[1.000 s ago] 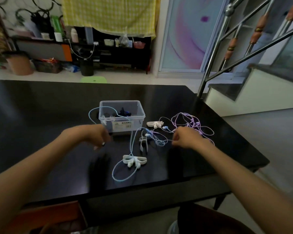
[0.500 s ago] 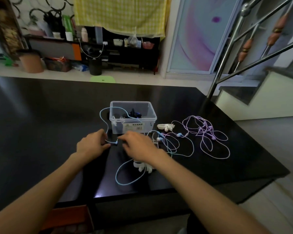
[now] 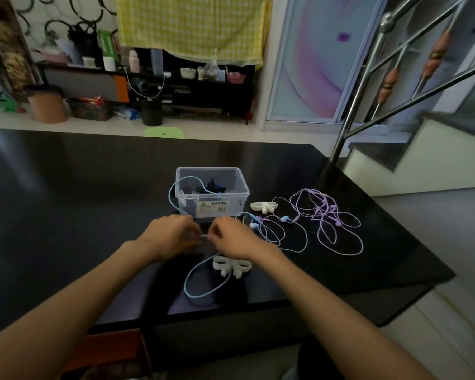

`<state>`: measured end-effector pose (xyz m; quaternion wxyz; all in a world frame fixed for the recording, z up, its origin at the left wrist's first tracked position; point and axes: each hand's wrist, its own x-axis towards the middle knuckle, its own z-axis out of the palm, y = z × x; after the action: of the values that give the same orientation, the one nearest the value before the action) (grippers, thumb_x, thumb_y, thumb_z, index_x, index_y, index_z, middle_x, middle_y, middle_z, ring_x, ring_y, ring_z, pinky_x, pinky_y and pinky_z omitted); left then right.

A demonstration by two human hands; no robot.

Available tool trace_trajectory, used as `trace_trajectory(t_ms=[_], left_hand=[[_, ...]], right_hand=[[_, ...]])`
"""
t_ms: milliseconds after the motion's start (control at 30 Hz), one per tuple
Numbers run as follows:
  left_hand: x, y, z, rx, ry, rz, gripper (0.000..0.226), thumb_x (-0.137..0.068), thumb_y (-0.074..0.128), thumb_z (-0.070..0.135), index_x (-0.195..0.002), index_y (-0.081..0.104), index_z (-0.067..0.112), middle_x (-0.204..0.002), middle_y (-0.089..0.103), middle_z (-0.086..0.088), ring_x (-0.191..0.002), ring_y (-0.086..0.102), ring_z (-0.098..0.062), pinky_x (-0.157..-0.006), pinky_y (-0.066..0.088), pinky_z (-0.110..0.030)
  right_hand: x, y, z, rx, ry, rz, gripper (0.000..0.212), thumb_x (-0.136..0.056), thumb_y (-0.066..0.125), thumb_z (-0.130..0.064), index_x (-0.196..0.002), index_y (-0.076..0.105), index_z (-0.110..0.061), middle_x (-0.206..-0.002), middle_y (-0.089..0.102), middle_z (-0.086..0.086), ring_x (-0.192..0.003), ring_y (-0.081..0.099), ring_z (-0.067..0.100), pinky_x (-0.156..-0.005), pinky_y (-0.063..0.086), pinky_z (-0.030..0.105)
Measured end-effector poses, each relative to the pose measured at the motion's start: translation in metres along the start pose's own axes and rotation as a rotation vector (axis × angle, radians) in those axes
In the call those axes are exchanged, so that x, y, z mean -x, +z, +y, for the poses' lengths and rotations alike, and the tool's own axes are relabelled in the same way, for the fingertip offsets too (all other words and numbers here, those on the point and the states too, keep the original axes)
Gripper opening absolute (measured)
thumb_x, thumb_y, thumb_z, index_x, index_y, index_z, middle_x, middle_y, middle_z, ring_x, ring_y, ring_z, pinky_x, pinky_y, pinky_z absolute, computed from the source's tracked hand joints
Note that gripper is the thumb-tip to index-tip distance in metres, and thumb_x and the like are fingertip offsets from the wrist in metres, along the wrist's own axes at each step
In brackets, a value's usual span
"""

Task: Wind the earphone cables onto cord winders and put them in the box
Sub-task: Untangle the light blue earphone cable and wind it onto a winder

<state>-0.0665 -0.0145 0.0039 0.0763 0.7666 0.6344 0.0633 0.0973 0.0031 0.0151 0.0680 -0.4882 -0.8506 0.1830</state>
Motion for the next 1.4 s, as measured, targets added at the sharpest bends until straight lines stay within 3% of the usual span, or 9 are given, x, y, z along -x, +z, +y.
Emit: trace_trajectory(t_ms=[100, 300, 433, 567, 700, 933, 1133, 1300, 1400], left_hand=[[-0.002, -0.017, 0.027, 0.181, 0.057, 0.235, 0.027, -0.088, 0.054, 0.052, -0.083, 0.066, 0.028, -0.086, 0.064, 0.009, -0.078, 0.059, -0.014, -0.065, 0.045, -0.031], [-0.021, -0.050, 0.076, 0.517, 0.144, 0.393, 0.009, -0.087, 0.064, 0.036, -0.093, 0.064, 0.029, -0.080, 0.069, 0.014, -0.066, 0.065, 0.001, -0.066, 0.052, -0.023], [-0.023, -0.038, 0.062, 0.238, -0.061, -0.005, 0.009, -0.087, 0.064, 0.033, -0.085, 0.064, 0.024, -0.085, 0.069, 0.002, -0.076, 0.066, -0.013, -0.071, 0.053, -0.030], [-0.012, -0.006, 0.068, 0.162, 0.155, -0.335, 0.015, -0.085, 0.065, 0.039, -0.096, 0.066, 0.029, -0.090, 0.066, 0.014, -0.085, 0.062, -0.007, -0.082, 0.050, -0.029], [-0.011, 0.011, 0.082, -0.015, 0.225, -0.290, 0.049, -0.073, 0.071, 0.053, -0.115, 0.057, 0.033, -0.109, 0.055, 0.014, -0.101, 0.052, -0.009, -0.080, 0.046, -0.030], [-0.028, 0.010, 0.068, -0.197, 0.274, -0.116, 0.041, -0.080, 0.063, 0.055, -0.116, 0.062, 0.035, -0.119, 0.057, 0.009, -0.114, 0.046, -0.014, -0.089, 0.037, -0.030], [-0.024, -0.020, 0.069, 0.990, -0.112, -0.024, 0.035, -0.073, 0.072, 0.046, -0.101, 0.071, 0.025, -0.099, 0.068, 0.004, -0.096, 0.061, -0.012, -0.095, 0.044, -0.030], [-0.029, -0.036, 0.073, 1.435, -0.386, 0.070, 0.034, -0.083, 0.064, 0.045, -0.100, 0.064, 0.015, -0.087, 0.059, -0.003, -0.077, 0.051, -0.013, -0.075, 0.042, -0.024], [-0.034, -0.039, 0.067, 1.583, -0.451, 0.095, 0.049, -0.087, 0.059, 0.045, -0.121, 0.057, 0.011, -0.104, 0.057, 0.000, -0.091, 0.050, -0.010, -0.089, 0.040, -0.025]], right_hand=[[0.024, -0.040, 0.014, -0.499, 0.136, 0.035, 0.012, -0.098, 0.045, -0.016, -0.101, 0.053, -0.007, -0.085, 0.063, 0.005, -0.073, 0.066, 0.019, -0.069, 0.053, 0.033], [0.071, -0.112, 0.043, -0.814, 0.221, 0.307, 0.018, -0.099, 0.042, -0.013, -0.111, 0.053, -0.004, -0.079, 0.058, 0.004, -0.061, 0.057, 0.011, -0.053, 0.048, 0.016], [0.092, -0.137, 0.078, -1.157, 0.357, 0.543, 0.017, -0.100, 0.041, -0.010, -0.111, 0.050, -0.002, -0.090, 0.061, 0.012, -0.072, 0.063, 0.016, -0.057, 0.055, 0.017], [0.094, -0.126, 0.097, -1.192, 0.403, 0.641, 0.016, -0.099, 0.042, -0.006, -0.113, 0.047, -0.008, -0.088, 0.066, 0.013, -0.069, 0.066, 0.014, -0.065, 0.056, 0.020], [0.092, -0.100, 0.100, -1.161, 0.457, 0.648, 0.019, -0.096, 0.044, -0.005, -0.104, 0.058, -0.013, -0.082, 0.067, 0.008, -0.064, 0.065, 0.012, -0.059, 0.053, 0.018], [0.089, -0.086, 0.109, -1.407, 0.346, 0.464, 0.025, -0.095, 0.053, -0.020, -0.117, 0.060, -0.012, -0.110, 0.070, 0.001, -0.096, 0.069, 0.010, -0.077, 0.056, 0.020], [0.084, -0.087, 0.101, -1.293, 0.252, 0.541, 0.016, -0.094, 0.055, -0.021, -0.106, 0.064, -0.017, -0.100, 0.072, -0.003, -0.089, 0.068, 0.005, -0.077, 0.053, 0.018], [0.081, -0.084, 0.094, -0.970, 0.249, 0.647, 0.012, -0.085, 0.067, -0.028, -0.096, 0.069, -0.026, -0.086, 0.065, -0.014, -0.076, 0.060, -0.006, -0.062, 0.044, 0.005], [0.076, -0.078, 0.088, -0.667, 0.174, 0.649, 0.002, -0.088, 0.064, -0.028, -0.087, 0.065, -0.027, -0.090, 0.057, -0.017, -0.085, 0.054, -0.004, -0.071, 0.039, 0.003]])
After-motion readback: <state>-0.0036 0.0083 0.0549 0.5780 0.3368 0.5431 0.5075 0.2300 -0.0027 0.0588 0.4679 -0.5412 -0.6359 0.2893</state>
